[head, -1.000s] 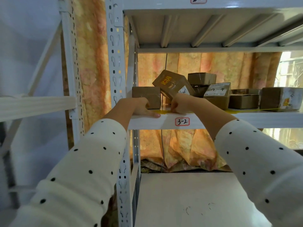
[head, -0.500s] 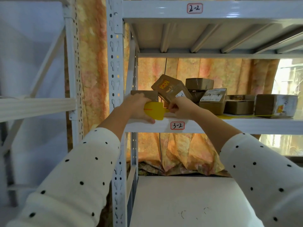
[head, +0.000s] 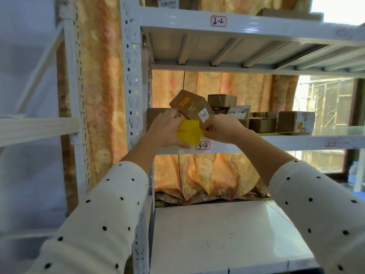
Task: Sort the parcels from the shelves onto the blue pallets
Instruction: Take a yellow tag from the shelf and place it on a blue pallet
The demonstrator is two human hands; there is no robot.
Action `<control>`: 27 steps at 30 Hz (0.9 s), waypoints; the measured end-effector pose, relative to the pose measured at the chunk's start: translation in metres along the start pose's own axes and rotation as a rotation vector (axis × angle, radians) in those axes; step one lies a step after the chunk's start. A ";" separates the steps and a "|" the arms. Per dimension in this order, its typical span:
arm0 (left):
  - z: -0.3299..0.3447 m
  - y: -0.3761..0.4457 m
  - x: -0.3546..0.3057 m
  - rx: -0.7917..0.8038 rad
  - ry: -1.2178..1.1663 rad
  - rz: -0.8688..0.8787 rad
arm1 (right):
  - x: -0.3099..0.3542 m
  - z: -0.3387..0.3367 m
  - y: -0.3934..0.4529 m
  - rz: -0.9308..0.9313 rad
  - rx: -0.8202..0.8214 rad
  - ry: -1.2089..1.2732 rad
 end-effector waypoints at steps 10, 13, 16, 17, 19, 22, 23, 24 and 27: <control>0.022 -0.004 -0.088 0.047 -0.119 0.198 | -0.020 -0.008 -0.095 0.148 0.085 -0.184; 0.028 -0.002 -0.136 0.071 -0.186 0.270 | -0.043 -0.010 -0.135 0.252 0.151 -0.211; 0.033 -0.002 -0.189 0.087 -0.253 0.341 | -0.070 -0.011 -0.180 0.366 0.207 -0.210; 0.034 -0.003 -0.208 0.088 -0.275 0.362 | -0.079 -0.013 -0.196 0.389 0.214 -0.210; 0.040 -0.003 -0.246 0.098 -0.305 0.401 | -0.096 -0.014 -0.225 0.431 0.245 -0.235; 0.053 -0.003 -0.303 0.123 -0.295 0.470 | -0.126 -0.014 -0.269 0.490 0.339 -0.308; 0.056 -0.002 -0.322 0.129 -0.294 0.501 | -0.137 -0.014 -0.284 0.506 0.373 -0.322; 0.059 -0.002 -0.341 0.133 -0.297 0.535 | -0.147 -0.014 -0.300 0.521 0.402 -0.327; 0.065 0.001 -0.393 0.147 -0.312 0.592 | -0.176 -0.018 -0.339 0.545 0.436 -0.339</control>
Point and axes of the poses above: each hand's wrist, its own y-axis towards the middle knuckle, its own z-axis out of the palm, x = y × z, the point moved 4 cm from there along y, towards the middle knuckle
